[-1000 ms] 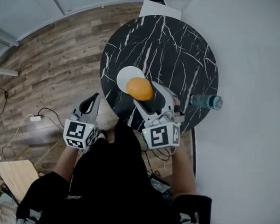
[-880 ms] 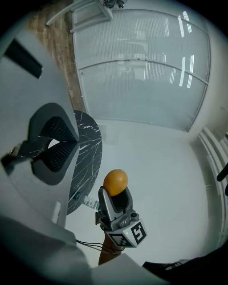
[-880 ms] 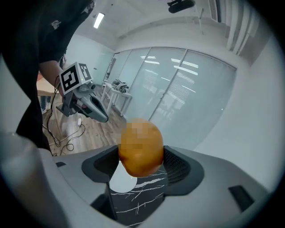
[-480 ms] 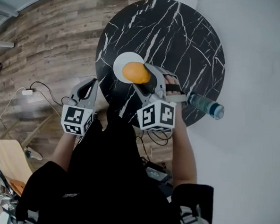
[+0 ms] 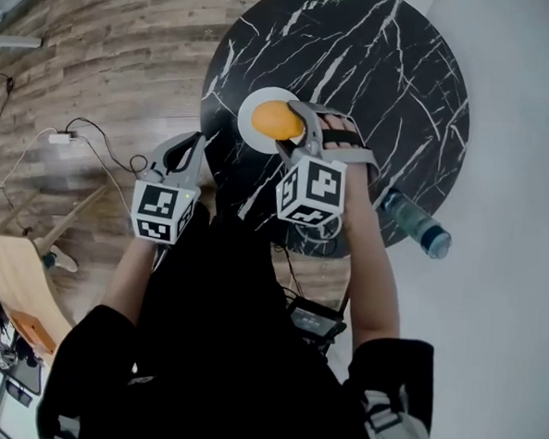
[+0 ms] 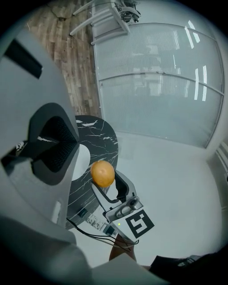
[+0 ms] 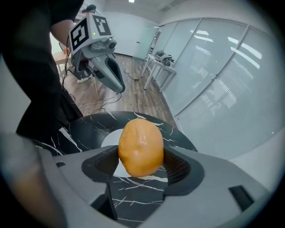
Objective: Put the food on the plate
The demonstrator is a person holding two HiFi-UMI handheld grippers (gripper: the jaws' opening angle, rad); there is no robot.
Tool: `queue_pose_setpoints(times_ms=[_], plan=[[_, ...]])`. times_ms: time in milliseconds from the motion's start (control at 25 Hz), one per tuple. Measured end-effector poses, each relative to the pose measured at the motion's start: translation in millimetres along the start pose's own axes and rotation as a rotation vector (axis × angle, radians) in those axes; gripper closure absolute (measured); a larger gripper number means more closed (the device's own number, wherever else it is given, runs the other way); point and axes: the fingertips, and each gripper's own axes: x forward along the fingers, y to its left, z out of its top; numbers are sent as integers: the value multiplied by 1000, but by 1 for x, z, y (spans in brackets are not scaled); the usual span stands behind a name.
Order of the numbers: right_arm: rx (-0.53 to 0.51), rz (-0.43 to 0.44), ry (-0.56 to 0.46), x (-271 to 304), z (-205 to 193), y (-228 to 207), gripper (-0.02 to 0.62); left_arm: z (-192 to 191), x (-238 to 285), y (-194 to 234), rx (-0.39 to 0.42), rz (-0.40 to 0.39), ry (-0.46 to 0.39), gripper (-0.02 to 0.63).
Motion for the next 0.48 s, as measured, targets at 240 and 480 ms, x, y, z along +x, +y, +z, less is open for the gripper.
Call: queue_pose_setpoints(times_ms=[240,480], plan=[[80,143,9,29,-10,10,291,-11,10,13,-34,46,38,606],[196,235,37,52,-25,17,291,-22,19,8,-65,46,68,606]])
